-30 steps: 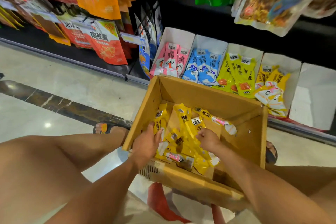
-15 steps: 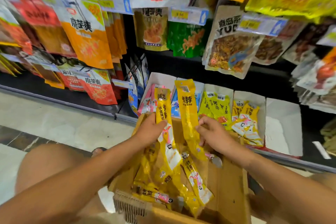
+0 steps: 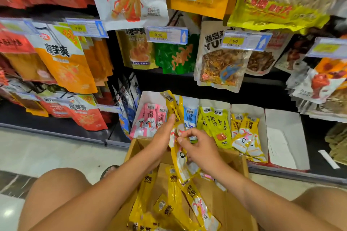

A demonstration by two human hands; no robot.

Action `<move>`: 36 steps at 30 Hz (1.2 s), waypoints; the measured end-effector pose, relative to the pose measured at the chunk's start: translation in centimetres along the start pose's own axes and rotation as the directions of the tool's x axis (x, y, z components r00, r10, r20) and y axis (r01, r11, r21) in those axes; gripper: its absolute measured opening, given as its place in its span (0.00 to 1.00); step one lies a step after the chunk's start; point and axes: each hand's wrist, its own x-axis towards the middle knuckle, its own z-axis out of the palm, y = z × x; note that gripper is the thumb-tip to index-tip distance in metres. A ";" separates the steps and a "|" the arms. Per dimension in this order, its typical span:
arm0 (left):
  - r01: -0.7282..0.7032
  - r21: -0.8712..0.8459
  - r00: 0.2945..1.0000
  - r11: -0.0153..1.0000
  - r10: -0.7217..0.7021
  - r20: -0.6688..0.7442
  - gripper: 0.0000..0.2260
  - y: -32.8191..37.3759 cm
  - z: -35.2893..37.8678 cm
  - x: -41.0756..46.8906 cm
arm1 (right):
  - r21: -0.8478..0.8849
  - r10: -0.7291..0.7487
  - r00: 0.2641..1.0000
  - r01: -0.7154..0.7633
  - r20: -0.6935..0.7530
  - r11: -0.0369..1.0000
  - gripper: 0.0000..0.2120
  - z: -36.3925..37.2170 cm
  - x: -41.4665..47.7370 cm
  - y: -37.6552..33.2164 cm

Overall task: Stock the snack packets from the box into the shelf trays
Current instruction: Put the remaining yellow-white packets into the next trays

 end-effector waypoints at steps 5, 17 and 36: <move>-0.133 0.035 0.980 0.991 0.137 -0.143 0.15 -0.4 -0.3 2.2 | 0.036 -0.035 0.999 0.035 0.003 0.999 0.07 -0.5 1.4 0.5; -0.218 0.041 0.970 0.975 0.221 -0.098 0.13 -1.4 0.5 2.6 | 0.108 0.256 0.962 -0.265 0.090 0.958 0.24 -2.1 2.1 1.0; -0.087 0.186 0.979 0.979 0.050 0.199 0.10 -2.9 15.0 6.8 | 0.134 0.555 0.827 -0.562 0.087 0.816 0.16 -23.6 1.8 11.5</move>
